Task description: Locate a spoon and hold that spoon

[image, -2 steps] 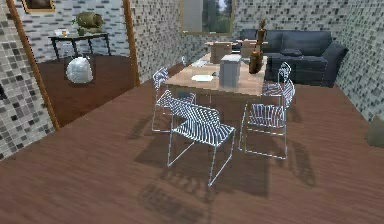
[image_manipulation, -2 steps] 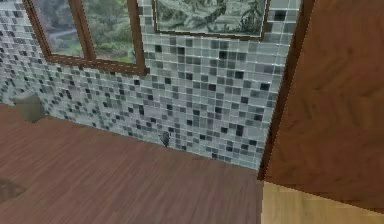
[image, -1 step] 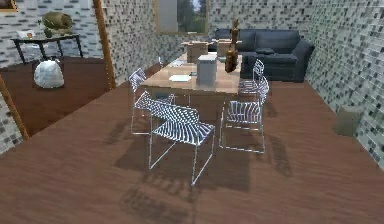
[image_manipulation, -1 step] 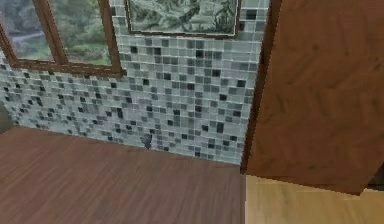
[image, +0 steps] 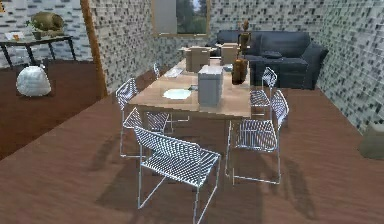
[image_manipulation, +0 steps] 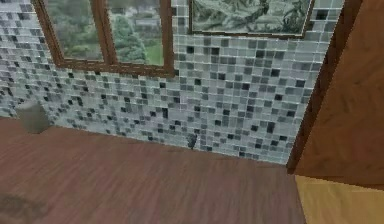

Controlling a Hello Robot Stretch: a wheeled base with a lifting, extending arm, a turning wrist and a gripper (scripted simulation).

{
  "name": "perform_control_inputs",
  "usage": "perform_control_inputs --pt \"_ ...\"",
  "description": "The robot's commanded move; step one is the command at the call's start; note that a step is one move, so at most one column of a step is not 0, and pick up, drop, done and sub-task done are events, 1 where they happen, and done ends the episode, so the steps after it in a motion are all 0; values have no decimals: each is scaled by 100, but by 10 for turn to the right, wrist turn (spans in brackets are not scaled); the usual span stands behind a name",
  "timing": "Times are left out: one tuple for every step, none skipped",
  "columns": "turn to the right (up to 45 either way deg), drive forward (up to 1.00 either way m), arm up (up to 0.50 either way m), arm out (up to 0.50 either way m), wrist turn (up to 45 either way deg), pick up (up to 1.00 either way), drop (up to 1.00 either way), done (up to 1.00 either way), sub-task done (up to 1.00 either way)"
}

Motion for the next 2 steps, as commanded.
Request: perform_control_inputs --pt "-390 0 0 0 0 0 0 0 0" --pt "0 100 0 0 0 0 0 0 0"
